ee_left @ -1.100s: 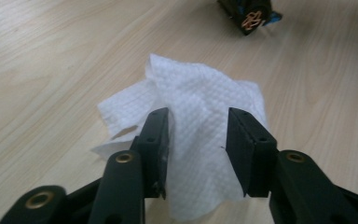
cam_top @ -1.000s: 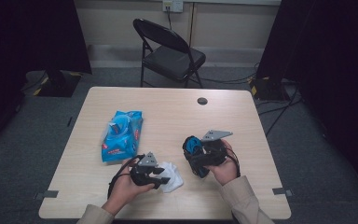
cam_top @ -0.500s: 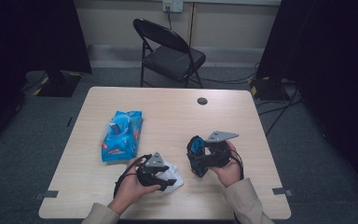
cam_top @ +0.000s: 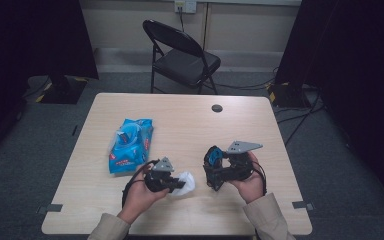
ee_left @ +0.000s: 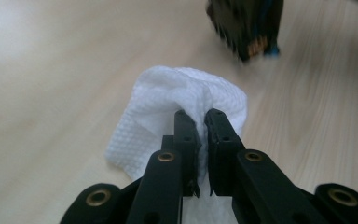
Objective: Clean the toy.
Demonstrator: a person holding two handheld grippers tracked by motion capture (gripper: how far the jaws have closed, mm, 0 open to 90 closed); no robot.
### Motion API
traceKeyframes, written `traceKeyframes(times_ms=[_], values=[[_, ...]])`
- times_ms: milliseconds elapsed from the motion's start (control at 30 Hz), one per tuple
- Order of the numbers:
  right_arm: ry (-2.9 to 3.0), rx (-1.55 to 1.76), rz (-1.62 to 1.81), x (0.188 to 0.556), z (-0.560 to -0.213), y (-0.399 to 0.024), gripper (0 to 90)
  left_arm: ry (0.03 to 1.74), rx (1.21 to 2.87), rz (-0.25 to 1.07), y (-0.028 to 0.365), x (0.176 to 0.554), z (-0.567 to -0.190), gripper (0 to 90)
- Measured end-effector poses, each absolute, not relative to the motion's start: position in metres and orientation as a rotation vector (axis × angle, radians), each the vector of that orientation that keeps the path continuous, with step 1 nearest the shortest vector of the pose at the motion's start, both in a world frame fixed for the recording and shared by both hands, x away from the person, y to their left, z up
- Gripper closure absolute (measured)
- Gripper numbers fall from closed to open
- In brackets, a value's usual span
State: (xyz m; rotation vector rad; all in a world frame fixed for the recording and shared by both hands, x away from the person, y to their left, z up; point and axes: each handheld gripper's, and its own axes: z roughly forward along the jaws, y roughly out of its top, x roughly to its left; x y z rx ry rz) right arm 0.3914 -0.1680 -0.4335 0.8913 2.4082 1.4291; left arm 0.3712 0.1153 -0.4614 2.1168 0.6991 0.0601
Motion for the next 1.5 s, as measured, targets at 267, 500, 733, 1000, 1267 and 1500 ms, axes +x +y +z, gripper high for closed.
traceKeyframes(times_ms=[267, 500, 733, 1000, 1267, 1500], values=[[2.405, 0.87, 1.45, 0.384, -0.431, -0.167, 25.0, 0.682, 1.947, 0.065, 0.121, 0.392, -0.398, 84.4], [2.412, 0.848, 1.458, 0.382, -0.429, -0.161, 25.0, 0.604, 1.894, 0.031, 0.095, 0.396, -0.367, 84.4], [2.411, 0.856, 1.467, 0.383, -0.43, -0.161, 25.0, 0.564, 1.964, 0.07, 0.075, 0.388, -0.379, 83.9], [2.431, 0.841, 1.456, 0.382, -0.433, -0.158, 25.0, 0.582, 1.972, 0.114, 0.067, 0.398, -0.374, 82.3], [2.442, 0.812, 1.458, 0.38, -0.432, -0.155, 25.0, 0.582, 1.984, 0.131, 0.053, 0.413, -0.369, 82.2], [2.449, 0.789, 1.463, 0.378, -0.43, -0.151, 25.0, 0.59, 2.007, 0.131, 0.046, 0.422, -0.374, 82.6]])
